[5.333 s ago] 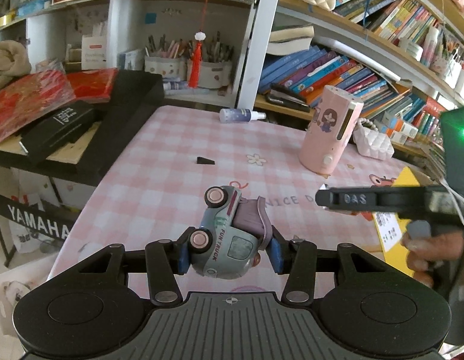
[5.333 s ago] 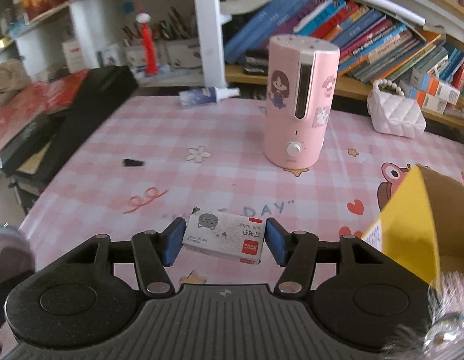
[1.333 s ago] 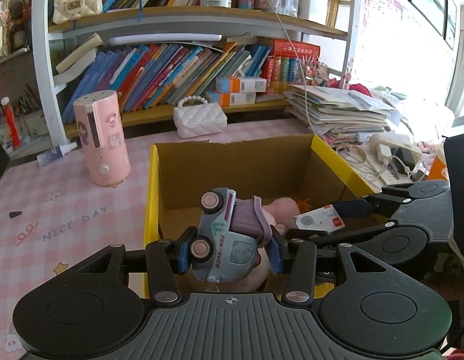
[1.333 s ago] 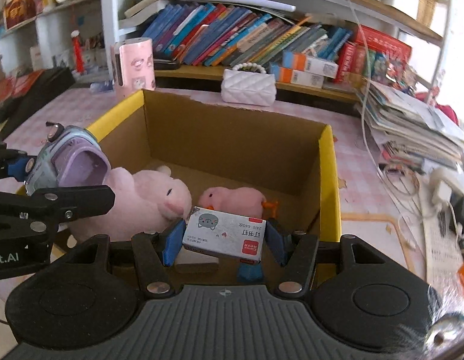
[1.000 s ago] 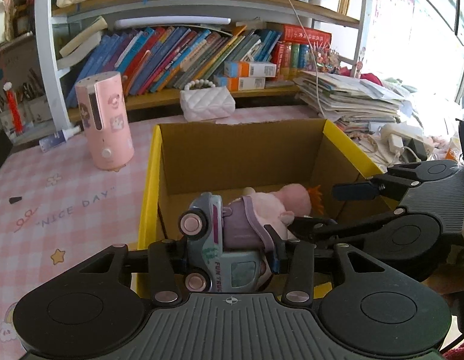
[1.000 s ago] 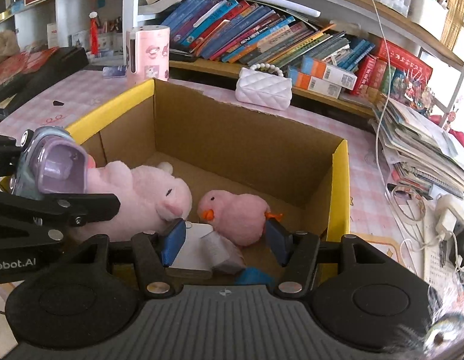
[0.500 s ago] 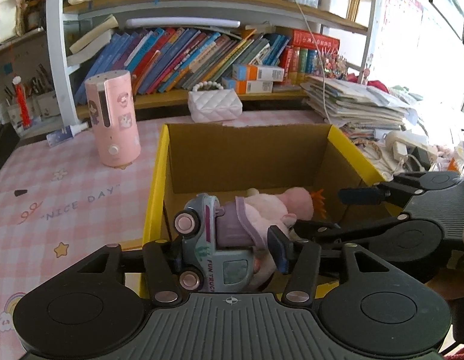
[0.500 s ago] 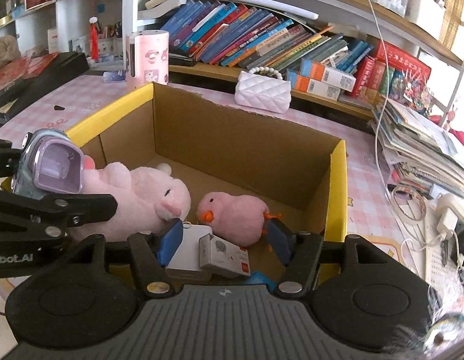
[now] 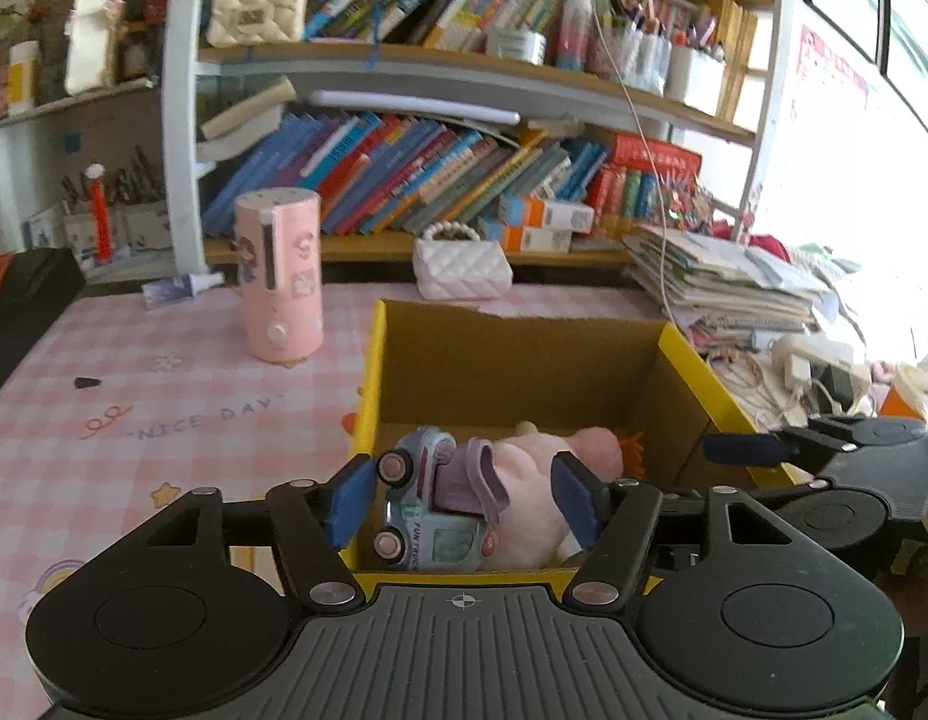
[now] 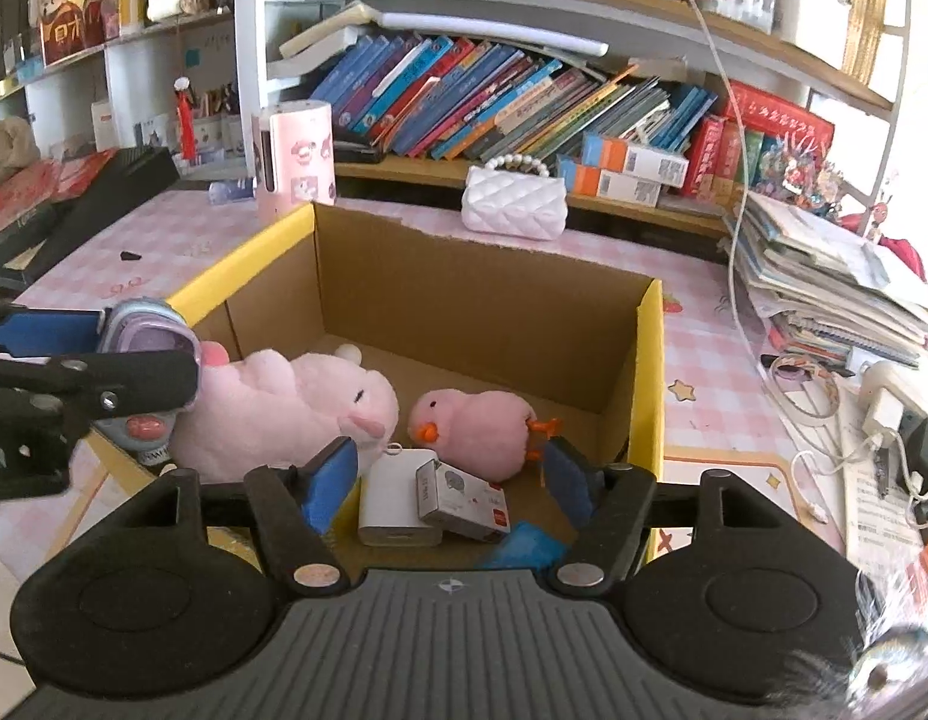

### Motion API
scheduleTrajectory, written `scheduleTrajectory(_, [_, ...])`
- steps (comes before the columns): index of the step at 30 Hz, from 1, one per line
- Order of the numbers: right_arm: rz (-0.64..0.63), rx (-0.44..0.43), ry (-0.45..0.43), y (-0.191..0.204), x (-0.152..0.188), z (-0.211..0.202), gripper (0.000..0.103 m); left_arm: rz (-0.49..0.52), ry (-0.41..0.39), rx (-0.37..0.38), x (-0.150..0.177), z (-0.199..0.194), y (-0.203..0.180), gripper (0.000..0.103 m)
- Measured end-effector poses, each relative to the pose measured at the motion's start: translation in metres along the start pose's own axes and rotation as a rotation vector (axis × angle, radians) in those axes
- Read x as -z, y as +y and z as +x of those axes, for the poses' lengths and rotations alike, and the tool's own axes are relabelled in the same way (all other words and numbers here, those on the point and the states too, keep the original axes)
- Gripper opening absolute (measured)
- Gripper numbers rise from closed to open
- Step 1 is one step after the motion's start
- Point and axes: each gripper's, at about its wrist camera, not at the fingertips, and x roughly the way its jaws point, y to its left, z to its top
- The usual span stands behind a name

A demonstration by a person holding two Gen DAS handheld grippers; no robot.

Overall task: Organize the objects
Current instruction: 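Lower both tools into the yellow box and open them, releasing car and white box, then withdraw both open tools from the yellow box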

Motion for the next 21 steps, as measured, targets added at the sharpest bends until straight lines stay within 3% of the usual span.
scheduleTrajectory(14, [0.072,0.111,-0.067,0.037,0.012,-0.045,0.067,-0.018,-0.052,-0.005,0.020,-0.055,0.036,0.069])
scheduleTrajectory(21, [0.115,0.115,-0.072,0.070,0.020,-0.066,0.068,-0.025,-0.054,-0.035,0.034,-0.082,0.060,0.069])
